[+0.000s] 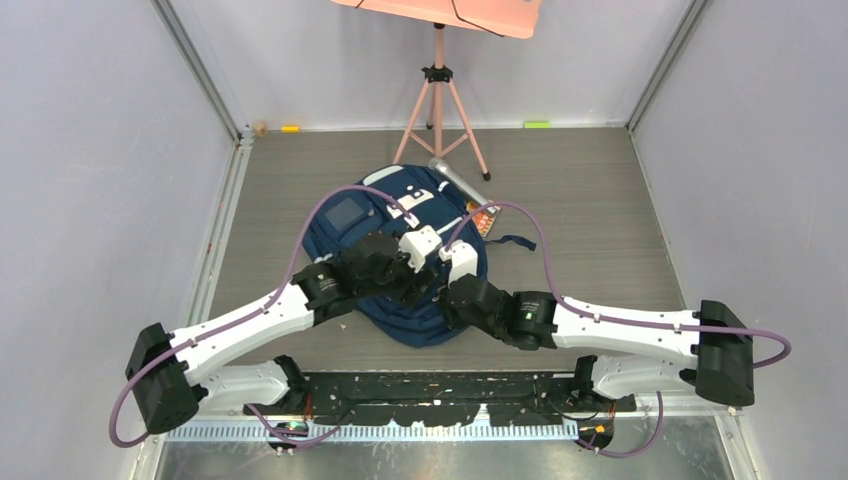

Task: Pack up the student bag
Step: Zip the student bag at the center of the board.

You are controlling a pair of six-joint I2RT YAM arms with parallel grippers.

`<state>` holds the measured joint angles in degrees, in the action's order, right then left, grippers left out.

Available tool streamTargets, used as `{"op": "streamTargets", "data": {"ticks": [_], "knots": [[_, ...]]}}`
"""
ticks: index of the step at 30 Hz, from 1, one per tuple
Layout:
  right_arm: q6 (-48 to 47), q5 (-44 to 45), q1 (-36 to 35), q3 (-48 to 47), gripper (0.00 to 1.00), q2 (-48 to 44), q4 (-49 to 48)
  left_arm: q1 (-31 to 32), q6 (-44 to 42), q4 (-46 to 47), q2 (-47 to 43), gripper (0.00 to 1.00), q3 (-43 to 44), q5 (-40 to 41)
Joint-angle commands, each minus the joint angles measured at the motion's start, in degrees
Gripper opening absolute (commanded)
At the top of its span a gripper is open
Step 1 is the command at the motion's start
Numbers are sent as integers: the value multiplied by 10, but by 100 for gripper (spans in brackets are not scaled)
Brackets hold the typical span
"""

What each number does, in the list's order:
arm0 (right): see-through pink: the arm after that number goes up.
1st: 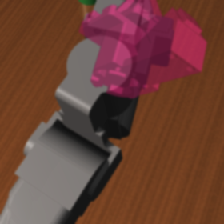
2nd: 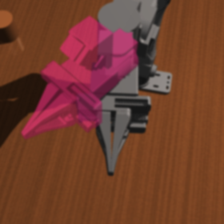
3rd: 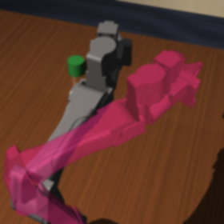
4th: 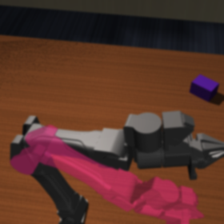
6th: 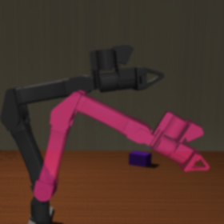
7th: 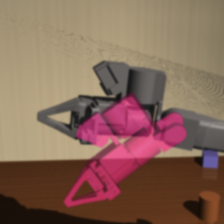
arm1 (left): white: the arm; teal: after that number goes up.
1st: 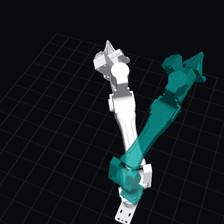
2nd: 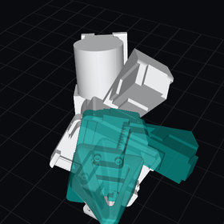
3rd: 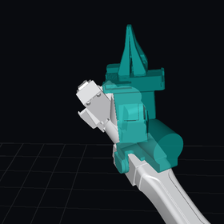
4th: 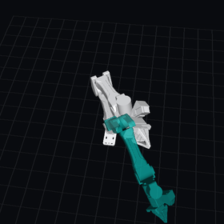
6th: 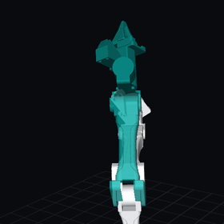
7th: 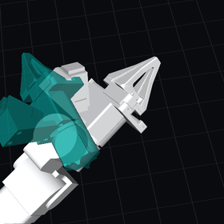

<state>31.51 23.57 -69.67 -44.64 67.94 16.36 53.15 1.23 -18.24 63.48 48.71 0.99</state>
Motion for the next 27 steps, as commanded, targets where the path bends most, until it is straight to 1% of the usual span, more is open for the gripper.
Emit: {"op": "streamTargets", "data": {"ticks": [1, 2, 3, 4, 5, 6, 7, 8, 10, 11, 16, 21, 24, 27], "knots": [[7, 7, 13, 8, 0, -33, -24, 3, -33, 58, 18, 70, 16, 14], [7, 7, 18, 9, 0, -37, -24, 4, -31, 56, 28, 69, 18, 32], [6, 6, 21, 12, 0, -40, -24, 4, -30, 50, 41, 67, 21, 44], [5, 4, 27, 13, 1, -41, -21, 5, -30, 44, 50, 60, 24, 52], [5, 3, 32, 13, 1, -44, -18, 6, -31, 38, 57, 48, 28, 59], [6, 1, 35, 10, 0, -45, -7, 7, -32, 31, 62, 32, 31, 64], [7, -3, 41, 7, 0, -47, -2, 7, -33, 23, 66, 22, 34, 70], [7, -7, 44, 2, 0, -48, 12, 8, -36, 13, 69, 14, 37, 76], [9, -15, 53, -6, 0, -48, 37, 8, -48, -8, 69, 2, 44, 83], [9, -14, 56, -8, 0, -49, 46, 8, -56, -19, 69, 0, 46, 83], [7, -12, 86, -11, 0, -61, 108, 9, -92, -73, 73, 0, 61, 68], [-16, -45, 126, -23, 0, -79, 137, 23, -125, -105, 86, 0, 62, 125], [-32, -40, 136, -37, 0, -83, 168, 38, -140, -113, 91, 0, 55, 155], [-50, -27, 159, -38, 0, -83, 179, 54, -142, -112, 89, 0, 50, 161]]}}
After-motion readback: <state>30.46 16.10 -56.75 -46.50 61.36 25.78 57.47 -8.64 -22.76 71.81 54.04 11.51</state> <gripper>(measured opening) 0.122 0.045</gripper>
